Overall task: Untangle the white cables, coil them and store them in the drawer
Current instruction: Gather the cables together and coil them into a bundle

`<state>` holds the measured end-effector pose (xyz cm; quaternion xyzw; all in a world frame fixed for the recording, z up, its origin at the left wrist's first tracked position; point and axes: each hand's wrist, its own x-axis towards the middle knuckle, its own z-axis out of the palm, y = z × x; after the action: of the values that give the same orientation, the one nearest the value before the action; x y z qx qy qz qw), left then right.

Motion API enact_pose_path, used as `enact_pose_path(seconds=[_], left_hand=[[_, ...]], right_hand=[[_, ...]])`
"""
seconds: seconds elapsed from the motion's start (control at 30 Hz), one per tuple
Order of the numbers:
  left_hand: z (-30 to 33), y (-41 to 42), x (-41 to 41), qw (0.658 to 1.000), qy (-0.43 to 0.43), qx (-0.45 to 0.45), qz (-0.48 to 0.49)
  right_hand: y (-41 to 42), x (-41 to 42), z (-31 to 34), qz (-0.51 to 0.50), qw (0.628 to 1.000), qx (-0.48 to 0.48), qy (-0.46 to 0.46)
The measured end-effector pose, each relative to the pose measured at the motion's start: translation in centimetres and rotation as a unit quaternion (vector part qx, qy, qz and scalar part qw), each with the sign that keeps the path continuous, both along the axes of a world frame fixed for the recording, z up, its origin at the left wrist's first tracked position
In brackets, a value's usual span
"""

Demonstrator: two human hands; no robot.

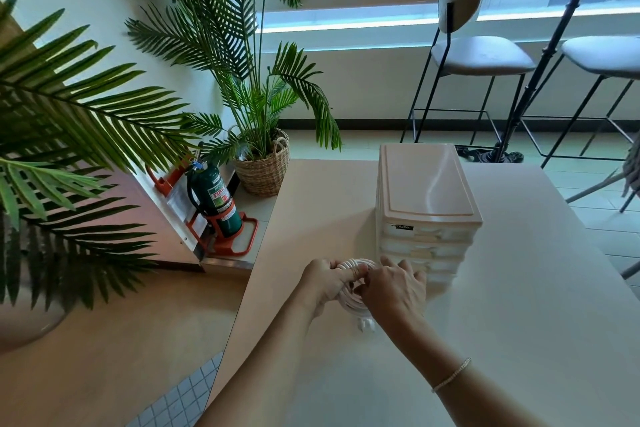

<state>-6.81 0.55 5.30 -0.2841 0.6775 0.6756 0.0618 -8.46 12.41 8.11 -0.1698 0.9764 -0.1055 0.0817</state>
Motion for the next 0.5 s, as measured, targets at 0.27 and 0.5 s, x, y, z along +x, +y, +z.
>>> enact_pose_path(seconds=[0.27,0.5], left_hand=[[0.6,0.4,0.2,0.998,0.026,0.063,-0.012],[0.5,0.1,0.7,0.986,0.123,0.096,-0.059]], right_hand=[[0.3,-0.2,0.0,0.003,1.000,-0.003,-0.001],[1.2,-1.1,0.7,0.038,0.987,-0.133,-0.081]])
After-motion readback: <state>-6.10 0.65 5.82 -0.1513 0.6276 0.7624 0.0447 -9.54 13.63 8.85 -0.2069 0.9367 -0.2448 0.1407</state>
